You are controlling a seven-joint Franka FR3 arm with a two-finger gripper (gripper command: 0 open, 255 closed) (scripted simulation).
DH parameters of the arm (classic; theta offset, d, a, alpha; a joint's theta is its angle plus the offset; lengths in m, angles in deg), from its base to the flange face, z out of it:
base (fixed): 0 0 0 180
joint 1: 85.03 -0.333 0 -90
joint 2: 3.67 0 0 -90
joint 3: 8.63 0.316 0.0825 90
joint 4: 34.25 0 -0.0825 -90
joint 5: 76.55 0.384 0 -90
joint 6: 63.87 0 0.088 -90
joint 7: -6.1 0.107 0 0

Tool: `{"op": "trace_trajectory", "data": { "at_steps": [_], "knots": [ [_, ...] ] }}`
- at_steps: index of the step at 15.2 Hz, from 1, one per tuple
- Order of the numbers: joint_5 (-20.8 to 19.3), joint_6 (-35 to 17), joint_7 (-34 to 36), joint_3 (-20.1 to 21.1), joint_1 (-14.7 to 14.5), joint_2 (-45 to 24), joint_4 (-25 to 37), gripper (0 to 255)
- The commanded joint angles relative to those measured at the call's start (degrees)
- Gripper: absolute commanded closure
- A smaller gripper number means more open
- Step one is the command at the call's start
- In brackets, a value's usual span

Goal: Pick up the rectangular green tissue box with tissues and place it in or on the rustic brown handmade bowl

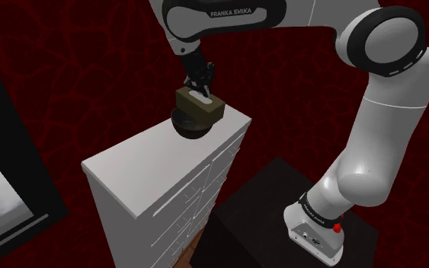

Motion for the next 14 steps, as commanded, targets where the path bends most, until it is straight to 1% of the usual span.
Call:
{"op": "trace_trajectory", "data": {
  "at_steps": [1, 5, 6, 11, 14],
  "knots": [
    [0.07, -0.22, 0.1, 0.01, -0.02, -0.27, -0.32, 255],
    [0.06, -0.21, 0.1, 0.03, 0.0, -0.27, -0.32, 255],
    [0.04, -0.11, 0.17, 0.05, -0.09, -0.46, -0.06, 0],
    [0.06, -0.21, 0.1, 0.03, 0.0, -0.27, -0.32, 0],
    [-0.66, 6.48, -0.28, 0.36, -2.12, -3.85, 9.63, 0]
  ]
}}
